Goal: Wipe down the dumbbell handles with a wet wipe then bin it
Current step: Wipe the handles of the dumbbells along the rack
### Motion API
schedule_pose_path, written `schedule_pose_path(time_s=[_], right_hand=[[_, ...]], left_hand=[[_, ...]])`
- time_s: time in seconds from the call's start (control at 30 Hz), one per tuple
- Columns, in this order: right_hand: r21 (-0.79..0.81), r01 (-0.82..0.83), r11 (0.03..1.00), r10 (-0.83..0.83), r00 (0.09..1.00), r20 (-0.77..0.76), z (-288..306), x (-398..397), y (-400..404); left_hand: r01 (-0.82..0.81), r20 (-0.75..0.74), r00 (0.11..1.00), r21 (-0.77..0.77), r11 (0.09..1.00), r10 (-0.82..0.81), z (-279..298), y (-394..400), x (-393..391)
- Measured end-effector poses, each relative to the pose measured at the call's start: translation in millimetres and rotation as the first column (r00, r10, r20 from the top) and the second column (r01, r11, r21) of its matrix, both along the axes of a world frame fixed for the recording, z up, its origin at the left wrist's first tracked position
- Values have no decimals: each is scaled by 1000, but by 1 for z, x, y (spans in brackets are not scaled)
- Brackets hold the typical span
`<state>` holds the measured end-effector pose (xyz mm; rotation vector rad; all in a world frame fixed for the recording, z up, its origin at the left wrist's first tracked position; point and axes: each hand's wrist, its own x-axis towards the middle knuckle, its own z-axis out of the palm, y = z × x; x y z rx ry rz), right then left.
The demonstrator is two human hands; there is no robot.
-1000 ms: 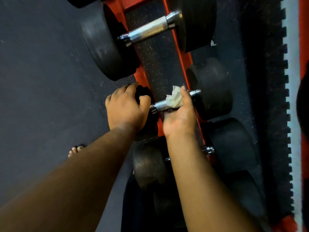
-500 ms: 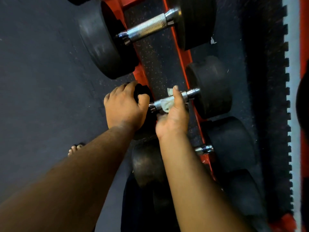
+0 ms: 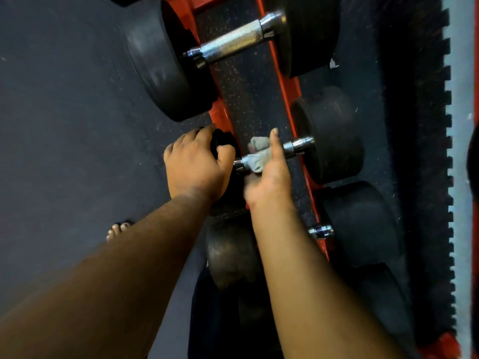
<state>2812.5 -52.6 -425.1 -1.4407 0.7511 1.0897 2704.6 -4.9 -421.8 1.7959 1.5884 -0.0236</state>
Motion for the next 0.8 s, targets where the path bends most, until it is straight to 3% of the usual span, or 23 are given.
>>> schedule_pose_path(time_s=[0.1, 0.23, 0.5, 0.67, 0.8], right_hand=[[-7, -16, 1000, 16, 999, 32, -11, 10, 6], [-84, -234, 969, 238, 971, 36, -1, -5, -14], [-101, -386, 917, 393, 918, 58, -8, -26, -18], [-187, -605, 774, 628, 771, 105, 22, -43, -43], [-213, -711, 670, 741, 629, 233, 51, -33, -50]], left_hand=[[8, 1, 1000, -4, 1000, -8, -1, 0, 1], [13, -3, 1000, 2, 1000, -13, 0, 1, 1], [24, -2, 1000, -12, 1000, -24, -1, 0, 0], [15, -10, 1000, 3, 1000, -15, 2, -1, 1], [21, -27, 999, 8, 1000, -21, 4, -1, -1]])
